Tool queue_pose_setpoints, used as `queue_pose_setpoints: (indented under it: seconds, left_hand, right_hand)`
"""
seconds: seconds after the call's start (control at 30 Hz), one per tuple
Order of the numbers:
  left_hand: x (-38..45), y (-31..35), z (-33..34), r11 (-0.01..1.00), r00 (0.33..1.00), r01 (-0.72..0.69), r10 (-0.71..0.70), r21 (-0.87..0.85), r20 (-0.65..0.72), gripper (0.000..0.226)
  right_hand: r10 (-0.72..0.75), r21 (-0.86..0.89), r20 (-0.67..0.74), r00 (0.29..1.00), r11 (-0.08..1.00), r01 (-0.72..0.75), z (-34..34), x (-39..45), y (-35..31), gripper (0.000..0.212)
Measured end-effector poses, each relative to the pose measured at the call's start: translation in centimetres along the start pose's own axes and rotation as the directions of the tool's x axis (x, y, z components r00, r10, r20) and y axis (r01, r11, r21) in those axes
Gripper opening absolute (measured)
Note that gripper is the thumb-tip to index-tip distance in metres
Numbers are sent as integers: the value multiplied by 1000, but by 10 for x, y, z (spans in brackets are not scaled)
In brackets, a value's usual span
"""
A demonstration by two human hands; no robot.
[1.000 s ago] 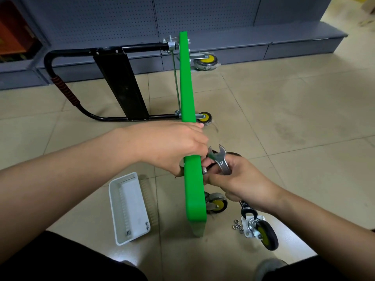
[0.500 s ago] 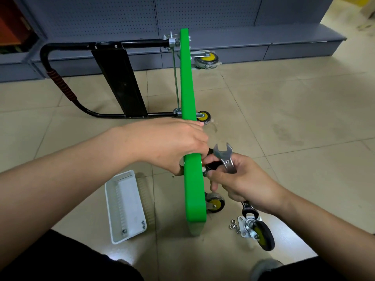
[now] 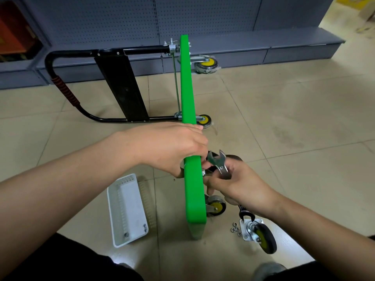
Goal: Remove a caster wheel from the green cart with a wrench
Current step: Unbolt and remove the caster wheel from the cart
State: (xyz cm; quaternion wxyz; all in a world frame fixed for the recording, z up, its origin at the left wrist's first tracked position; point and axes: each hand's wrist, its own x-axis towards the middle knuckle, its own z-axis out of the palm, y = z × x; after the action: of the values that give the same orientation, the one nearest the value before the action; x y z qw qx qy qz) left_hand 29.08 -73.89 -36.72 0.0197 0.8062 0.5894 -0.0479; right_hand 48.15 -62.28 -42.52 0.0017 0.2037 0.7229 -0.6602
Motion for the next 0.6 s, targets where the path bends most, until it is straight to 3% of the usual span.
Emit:
queue_pose_setpoints:
  seconds: [0.17, 0.3, 0.43, 0.53, 0.6]
  left_hand:
    - [0, -1, 2, 999, 999, 36, -36, 10, -24, 33]
    - [1, 3, -3, 999, 999, 43, -43, 12, -18, 31]
    - [0, 3, -4, 999, 999, 36, -37, -7, -15, 30]
    - [1, 5, -7, 1000, 999, 31, -31, -4, -14, 35]
    - [1, 4, -5, 1000, 1000, 28, -28, -3, -11, 34]
  right_hand:
    - [-7, -88, -35, 999, 996, 4, 1, -3, -5, 40]
    - [-20, 24, -45, 999, 999, 21, 0, -1, -5, 16]
    - [-19, -32, -22, 1000, 999, 18, 2, 0, -2, 15]
    - [-13, -34, -43, 999, 999, 12, 0, 2, -1, 42]
    - [-10, 7, -39, 999, 1000, 10, -2, 3, -3, 26]
